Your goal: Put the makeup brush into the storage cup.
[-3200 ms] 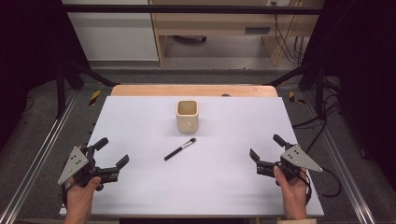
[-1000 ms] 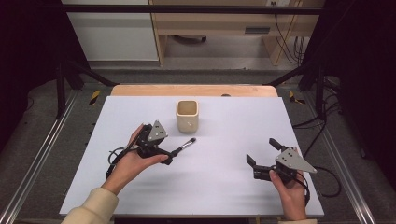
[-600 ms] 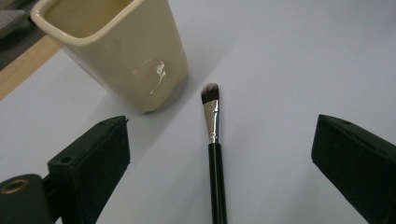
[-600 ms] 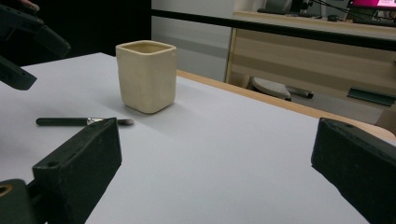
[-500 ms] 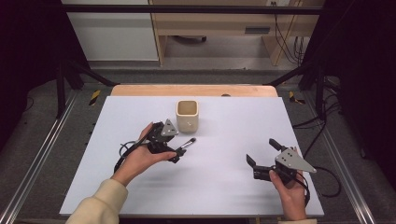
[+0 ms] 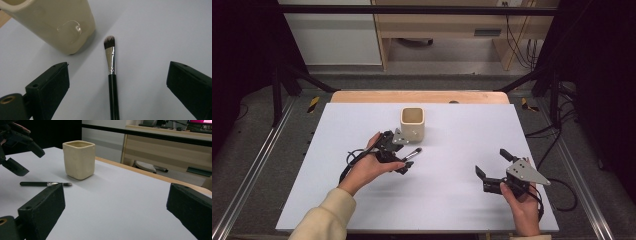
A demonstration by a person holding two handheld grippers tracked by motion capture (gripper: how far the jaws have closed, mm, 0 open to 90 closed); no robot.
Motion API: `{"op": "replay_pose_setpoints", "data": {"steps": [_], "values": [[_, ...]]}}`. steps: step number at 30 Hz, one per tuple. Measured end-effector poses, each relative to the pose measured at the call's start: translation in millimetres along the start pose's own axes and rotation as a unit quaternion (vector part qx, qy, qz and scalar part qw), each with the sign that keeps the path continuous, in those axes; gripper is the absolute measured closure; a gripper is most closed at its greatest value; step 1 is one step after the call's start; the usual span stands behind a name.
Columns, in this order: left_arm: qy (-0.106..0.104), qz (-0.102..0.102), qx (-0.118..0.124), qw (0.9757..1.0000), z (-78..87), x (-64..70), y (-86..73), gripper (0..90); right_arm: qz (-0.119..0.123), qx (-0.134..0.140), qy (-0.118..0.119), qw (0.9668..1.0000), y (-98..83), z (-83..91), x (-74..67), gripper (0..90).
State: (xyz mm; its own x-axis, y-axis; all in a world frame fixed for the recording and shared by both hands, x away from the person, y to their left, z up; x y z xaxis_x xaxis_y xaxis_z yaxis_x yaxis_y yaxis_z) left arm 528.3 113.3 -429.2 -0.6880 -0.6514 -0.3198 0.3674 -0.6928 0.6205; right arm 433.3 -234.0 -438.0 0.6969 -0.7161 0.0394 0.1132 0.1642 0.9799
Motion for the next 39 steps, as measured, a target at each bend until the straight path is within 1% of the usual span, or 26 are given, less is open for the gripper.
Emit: {"op": "replay_pose_setpoints", "data": {"steps": [5,6,8,9,10,14,15,18,20,22,25,28,29,30,31,34,36,37,38,39], "values": [[0.0,-0.005,-0.017,0.9998,-4.6,-1.5,-2.3,4.5,0.001,0.0,0.002,1.0,-0.1,-0.1,-0.3,2.4],[0.0,-0.002,-0.017,0.9999,-5.4,-1.4,-2.4,4.4,0.001,-0.001,0.003,1.0,-0.1,-0.1,-0.4,2.4],[0.001,-0.006,-0.02,0.9998,-5.6,-2.7,-2.4,4.1,0.001,0.0,0.001,1.0,-0.2,0.0,-0.3,2.4],[0.002,-0.002,-0.018,0.9998,-6.3,-2.7,-2.3,4.1,0.0,0.0,0.001,1.0,-0.1,0.1,-0.4,2.4],[0.003,-0.002,-0.018,0.9998,-6.6,-3.0,-2.0,4.1,-0.001,0.001,0.001,1.0,-0.1,0.2,-0.3,2.4],[-0.004,-0.004,-0.026,0.9996,-7.5,-4.3,-1.2,4.1,0.0,0.0,0.002,1.0,-0.1,-0.1,-0.4,2.4],[-0.005,-0.011,-0.031,0.9994,-8.0,-5.1,-1.5,4.0,0.0,-0.001,0.002,1.0,-0.2,-0.2,-0.5,2.4],[-0.008,-0.006,-0.034,0.9994,-10.2,-5.2,-2.1,4.0,0.0,-0.001,0.001,1.0,-0.2,-0.1,-0.3,2.4],[-0.004,-0.008,-0.036,0.9993,-11.6,-6.4,-2.3,4.1,0.001,-0.001,0.002,1.0,-0.3,-0.1,-0.2,2.4],[-0.005,-0.004,-0.035,0.9994,-13.9,-6.5,-2.2,4.1,0.0,-0.001,0.003,1.0,-0.4,-0.5,-0.5,2.4],[-0.006,-0.009,-0.041,0.9991,-16.9,-6.9,-1.2,4.1,0.0,-0.002,0.003,1.0,-0.6,-1.0,-0.8,2.4],[-0.005,-0.009,-0.042,0.9991,-19.0,-9.0,0.2,4.1,0.001,-0.003,0.003,1.0,-0.7,-1.4,-0.8,2.4],[-0.006,-0.006,-0.04,0.9991,-19.8,-9.2,0.6,4.1,0.001,-0.005,0.003,1.0,-0.9,-1.5,-0.7,2.4],[-0.006,-0.01,-0.044,0.9989,-20.0,-10.3,0.9,4.1,0.001,-0.005,0.003,1.0,-1.0,-1.7,-0.7,2.4],[-0.006,-0.008,-0.044,0.999,-20.8,-10.2,1.1,4.1,0.002,-0.005,0.003,1.0,-1.0,-1.7,-0.6,2.5],[-0.004,-0.01,-0.049,0.9988,-21.8,-11.3,1.8,4.2,0.002,-0.005,0.003,1.0,-1.0,-1.5,-0.8,2.4],[-0.007,-0.014,-0.056,0.9983,-21.8,-11.8,2.7,4.3,0.002,-0.005,0.003,1.0,-1.0,-1.6,-0.8,2.4],[-0.008,-0.017,-0.06,0.998,-21.8,-11.9,3.2,4.2,0.002,-0.005,0.004,1.0,-1.1,-1.7,-0.8,2.4],[-0.008,-0.025,-0.066,0.9974,-21.9,-12.3,3.8,4.3,0.003,-0.006,0.004,1.0,-1.1,-1.8,-0.7,2.5],[-0.008,-0.025,-0.066,0.9974,-21.9,-12.3,3.8,4.3,0.003,-0.006,0.004,1.0,-1.1,-1.8,-0.7,2.5]]}}
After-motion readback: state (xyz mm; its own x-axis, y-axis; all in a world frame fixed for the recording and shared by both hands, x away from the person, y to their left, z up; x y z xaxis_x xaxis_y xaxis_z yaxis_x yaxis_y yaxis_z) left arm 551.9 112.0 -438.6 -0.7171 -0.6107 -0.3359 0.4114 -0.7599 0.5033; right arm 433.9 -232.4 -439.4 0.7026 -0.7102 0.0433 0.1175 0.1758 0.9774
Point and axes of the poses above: each handheld gripper's, and its own axes: z roughly backward along the jaws, y roughly out of its top, x roughly to its right, the point moved 2 cm from there along -z, roughly forward along the jaws, and after that the axes turned 13 degrees about y, right-handed, at the moved point
